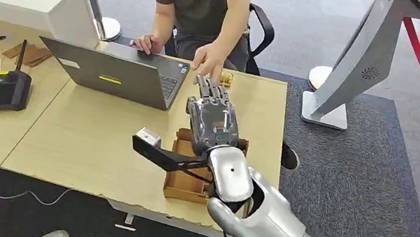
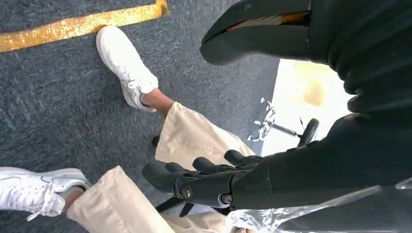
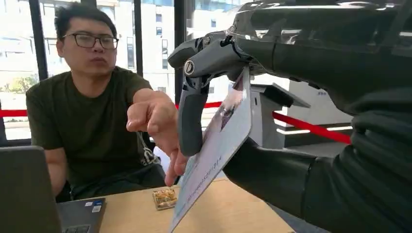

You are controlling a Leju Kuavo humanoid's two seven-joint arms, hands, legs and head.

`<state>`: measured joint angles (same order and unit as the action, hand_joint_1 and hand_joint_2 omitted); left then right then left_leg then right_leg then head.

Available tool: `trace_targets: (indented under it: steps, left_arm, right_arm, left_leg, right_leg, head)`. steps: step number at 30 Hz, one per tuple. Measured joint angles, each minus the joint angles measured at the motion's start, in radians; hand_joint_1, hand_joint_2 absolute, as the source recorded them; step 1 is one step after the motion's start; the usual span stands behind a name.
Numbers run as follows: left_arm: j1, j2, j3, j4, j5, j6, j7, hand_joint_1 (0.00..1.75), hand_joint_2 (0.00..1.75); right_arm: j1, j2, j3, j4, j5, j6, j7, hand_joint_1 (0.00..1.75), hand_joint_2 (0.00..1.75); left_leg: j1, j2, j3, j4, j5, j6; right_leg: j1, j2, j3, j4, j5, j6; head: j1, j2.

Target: Pass the card to the sensor for recognition and then transmit it.

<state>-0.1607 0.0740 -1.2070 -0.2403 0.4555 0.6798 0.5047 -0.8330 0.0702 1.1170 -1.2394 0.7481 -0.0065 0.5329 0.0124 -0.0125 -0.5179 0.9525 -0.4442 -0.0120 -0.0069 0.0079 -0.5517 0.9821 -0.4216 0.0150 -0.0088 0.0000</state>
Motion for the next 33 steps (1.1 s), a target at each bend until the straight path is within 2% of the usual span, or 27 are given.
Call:
trace_targets:
  steps: [11,33]
  left_arm:
    - [0.006,-0.001,0.000,0.000,0.015,0.004,0.000,0.00,1.75]
    - [0.020,-0.001,0.001,0.000,0.029,0.017,-0.001,0.00,1.75]
  right_arm:
    - [-0.014,0.030,0.017,0.057,-0.004,-0.013,-0.019,1.75,1.75]
    - [-0.042,0.069,0.025,0.132,0.030,-0.020,-0.016,1.75,1.75]
  left_leg:
    - [0.000,0.000,0.000,0.000,0.000,0.000]
    - [0.000,0.000,0.000,0.000,0.000,0.000]
  right_leg:
    - [0.000,0.000,0.000,0.000,0.000,0.000]
    - [0.000,0.000,0.000,0.000,0.000,0.000]
  head:
    - [0.000,0.000]
    - [0.000,0.000]
